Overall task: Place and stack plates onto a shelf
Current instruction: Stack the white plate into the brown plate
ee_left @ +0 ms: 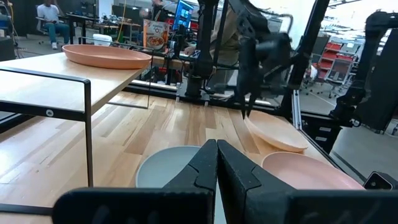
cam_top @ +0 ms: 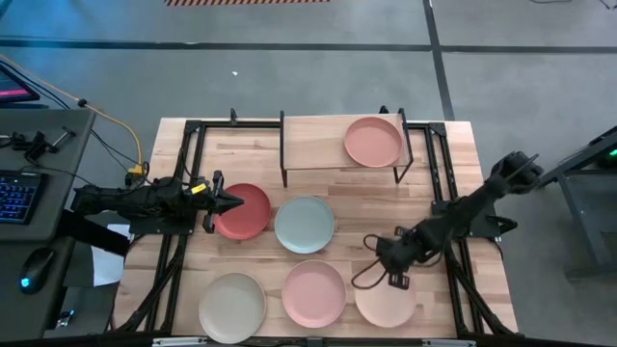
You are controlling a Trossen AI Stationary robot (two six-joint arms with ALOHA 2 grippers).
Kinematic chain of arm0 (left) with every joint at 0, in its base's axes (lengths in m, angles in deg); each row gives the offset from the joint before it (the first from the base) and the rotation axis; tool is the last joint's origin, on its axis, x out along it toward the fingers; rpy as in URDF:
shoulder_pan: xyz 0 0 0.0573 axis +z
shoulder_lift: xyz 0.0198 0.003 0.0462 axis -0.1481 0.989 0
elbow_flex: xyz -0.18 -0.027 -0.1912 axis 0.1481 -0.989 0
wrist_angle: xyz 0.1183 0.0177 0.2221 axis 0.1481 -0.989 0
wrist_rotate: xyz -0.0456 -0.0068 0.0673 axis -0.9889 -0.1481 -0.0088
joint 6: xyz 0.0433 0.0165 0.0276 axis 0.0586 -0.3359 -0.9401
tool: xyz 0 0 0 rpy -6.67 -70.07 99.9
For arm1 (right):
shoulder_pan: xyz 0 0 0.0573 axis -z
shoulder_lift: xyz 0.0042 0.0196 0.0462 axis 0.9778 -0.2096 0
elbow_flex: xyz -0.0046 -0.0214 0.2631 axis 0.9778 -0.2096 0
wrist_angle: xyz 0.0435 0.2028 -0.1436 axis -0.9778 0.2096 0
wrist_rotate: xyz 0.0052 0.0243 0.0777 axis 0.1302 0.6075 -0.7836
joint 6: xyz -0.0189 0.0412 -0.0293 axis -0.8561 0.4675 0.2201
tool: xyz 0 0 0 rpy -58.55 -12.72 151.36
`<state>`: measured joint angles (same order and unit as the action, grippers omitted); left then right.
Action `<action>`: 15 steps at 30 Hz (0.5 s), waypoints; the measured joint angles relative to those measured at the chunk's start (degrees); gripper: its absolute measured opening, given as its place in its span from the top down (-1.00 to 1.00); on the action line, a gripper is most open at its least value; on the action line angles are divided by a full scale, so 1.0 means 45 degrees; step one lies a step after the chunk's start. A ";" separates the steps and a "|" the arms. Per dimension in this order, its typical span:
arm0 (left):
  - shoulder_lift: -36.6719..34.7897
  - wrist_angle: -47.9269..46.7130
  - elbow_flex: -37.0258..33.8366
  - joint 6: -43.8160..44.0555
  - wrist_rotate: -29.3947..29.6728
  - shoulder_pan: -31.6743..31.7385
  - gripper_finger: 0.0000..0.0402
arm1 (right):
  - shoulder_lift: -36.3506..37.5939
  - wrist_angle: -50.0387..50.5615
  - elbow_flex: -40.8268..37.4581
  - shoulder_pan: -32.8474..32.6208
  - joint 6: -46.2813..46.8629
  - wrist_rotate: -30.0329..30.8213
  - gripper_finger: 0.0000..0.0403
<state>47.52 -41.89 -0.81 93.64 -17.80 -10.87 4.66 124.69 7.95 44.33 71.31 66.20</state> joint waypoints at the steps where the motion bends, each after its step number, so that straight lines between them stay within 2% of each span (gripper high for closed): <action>1: 0.0001 -0.0003 -0.0002 0.0001 0.0000 0.0001 1.00 | 0.0367 0.0069 0.0000 0.0149 -0.0105 -0.0097 1.00; 7: 0.0001 0.0000 0.0001 0.0001 0.0000 0.0001 1.00 | 0.2887 0.0487 0.0000 0.1114 -0.0729 -0.1195 1.00; 11: 0.0000 -0.0003 -0.0003 0.0001 0.0000 0.0001 1.00 | 0.4450 -0.0518 0.0006 0.2182 -0.0591 -0.2108 1.00; 15: -0.0001 -0.0001 0.0001 0.0001 0.0000 -0.0003 1.00 | 0.5415 -0.1634 0.0019 0.4040 0.0451 -0.1171 1.00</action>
<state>47.52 -41.89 -0.80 93.64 -17.80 -10.89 29.03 117.33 8.04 62.51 73.34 60.93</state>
